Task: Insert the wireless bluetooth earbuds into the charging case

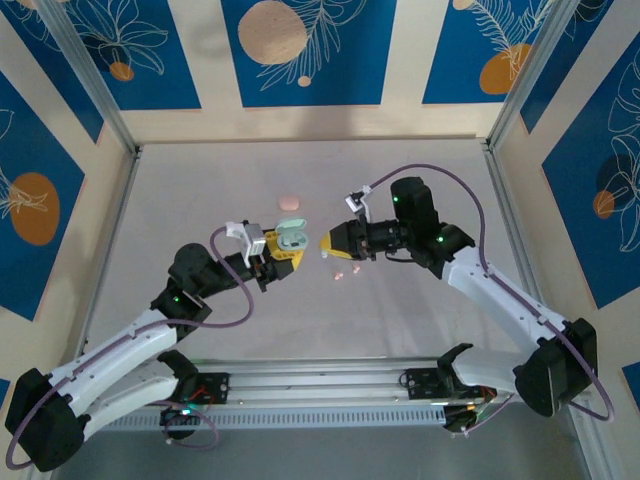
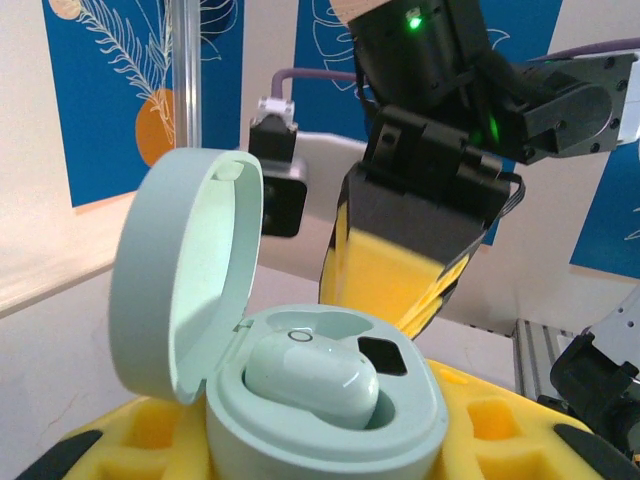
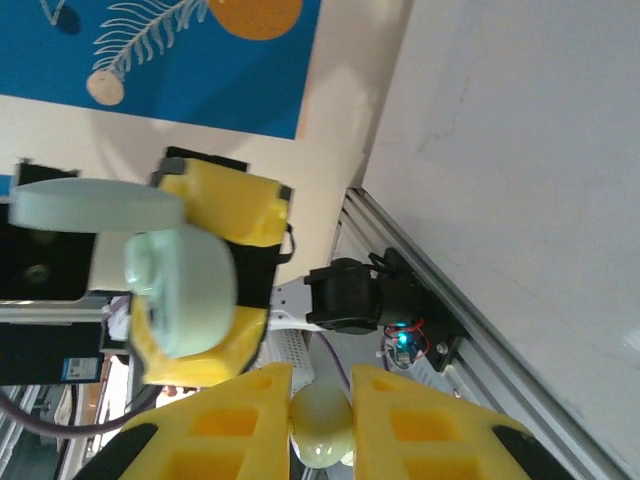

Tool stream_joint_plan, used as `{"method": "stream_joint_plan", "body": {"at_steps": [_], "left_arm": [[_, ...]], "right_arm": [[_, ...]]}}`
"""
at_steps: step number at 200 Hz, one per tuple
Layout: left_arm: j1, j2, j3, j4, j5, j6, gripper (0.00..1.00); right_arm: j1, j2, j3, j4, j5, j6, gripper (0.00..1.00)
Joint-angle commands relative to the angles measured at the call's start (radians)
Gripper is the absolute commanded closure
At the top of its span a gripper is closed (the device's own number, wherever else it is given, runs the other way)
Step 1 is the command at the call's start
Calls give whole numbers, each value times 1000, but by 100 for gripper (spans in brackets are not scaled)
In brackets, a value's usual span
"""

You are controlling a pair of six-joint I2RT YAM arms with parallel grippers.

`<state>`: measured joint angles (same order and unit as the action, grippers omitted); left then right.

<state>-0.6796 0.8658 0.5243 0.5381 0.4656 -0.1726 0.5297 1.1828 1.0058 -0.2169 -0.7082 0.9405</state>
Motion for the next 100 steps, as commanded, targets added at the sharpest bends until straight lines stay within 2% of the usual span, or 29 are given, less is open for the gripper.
{"method": "stream_joint_plan", "body": {"at_steps": [1, 100], "left_arm": [[-14, 1, 0, 25, 8, 24, 74], [-14, 3, 0, 28, 28, 16, 74]], "right_arm": [[0, -30, 43, 14, -21, 33, 79], [104, 18, 213, -83, 103, -72, 79]]}}
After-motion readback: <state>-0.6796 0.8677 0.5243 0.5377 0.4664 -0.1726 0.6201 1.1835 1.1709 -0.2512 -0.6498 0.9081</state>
